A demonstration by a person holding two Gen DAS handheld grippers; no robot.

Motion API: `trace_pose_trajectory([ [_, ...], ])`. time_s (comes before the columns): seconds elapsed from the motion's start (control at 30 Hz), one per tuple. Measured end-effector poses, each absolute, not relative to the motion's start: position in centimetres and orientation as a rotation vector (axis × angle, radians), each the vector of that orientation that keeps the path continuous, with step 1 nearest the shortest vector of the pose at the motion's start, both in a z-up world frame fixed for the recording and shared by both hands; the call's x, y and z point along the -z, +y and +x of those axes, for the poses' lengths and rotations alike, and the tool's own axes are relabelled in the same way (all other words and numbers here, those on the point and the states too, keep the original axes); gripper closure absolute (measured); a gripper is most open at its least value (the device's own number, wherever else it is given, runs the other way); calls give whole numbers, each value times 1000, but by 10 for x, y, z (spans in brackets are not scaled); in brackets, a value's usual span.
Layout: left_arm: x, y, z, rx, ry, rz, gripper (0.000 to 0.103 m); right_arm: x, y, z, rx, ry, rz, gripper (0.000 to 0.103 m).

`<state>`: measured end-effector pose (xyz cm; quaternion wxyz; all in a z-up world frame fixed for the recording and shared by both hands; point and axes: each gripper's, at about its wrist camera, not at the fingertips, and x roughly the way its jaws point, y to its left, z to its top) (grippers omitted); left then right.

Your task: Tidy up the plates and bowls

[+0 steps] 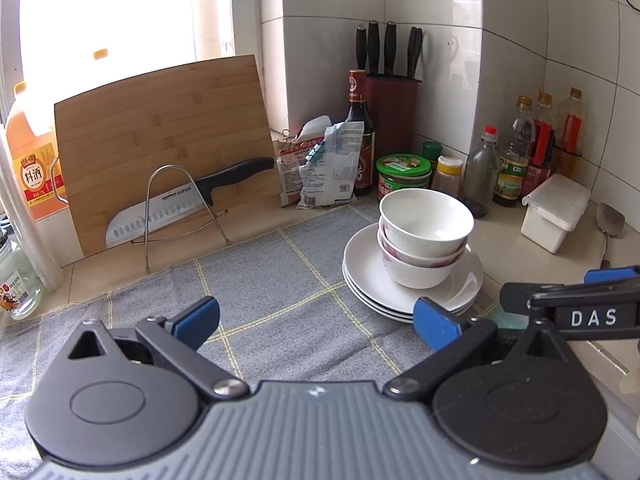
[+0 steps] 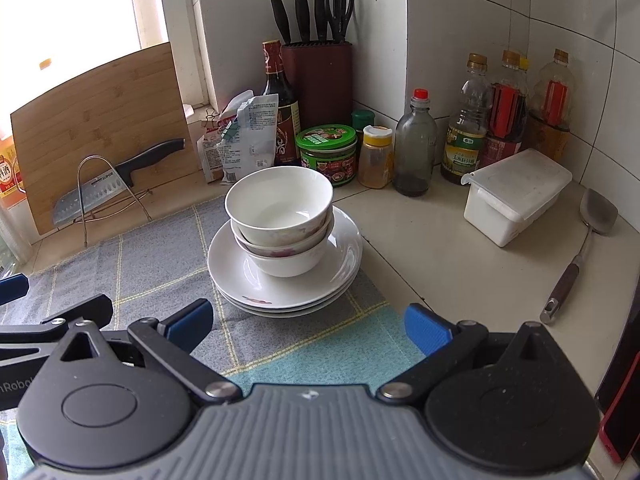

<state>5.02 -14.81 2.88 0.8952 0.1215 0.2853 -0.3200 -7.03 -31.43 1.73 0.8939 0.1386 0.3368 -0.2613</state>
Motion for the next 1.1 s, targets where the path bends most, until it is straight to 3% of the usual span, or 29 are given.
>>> trace_pose_trajectory([
  [1.1, -30, -150, 53, 654, 593, 247, 1, -19, -313, -65, 557, 688, 265, 0],
])
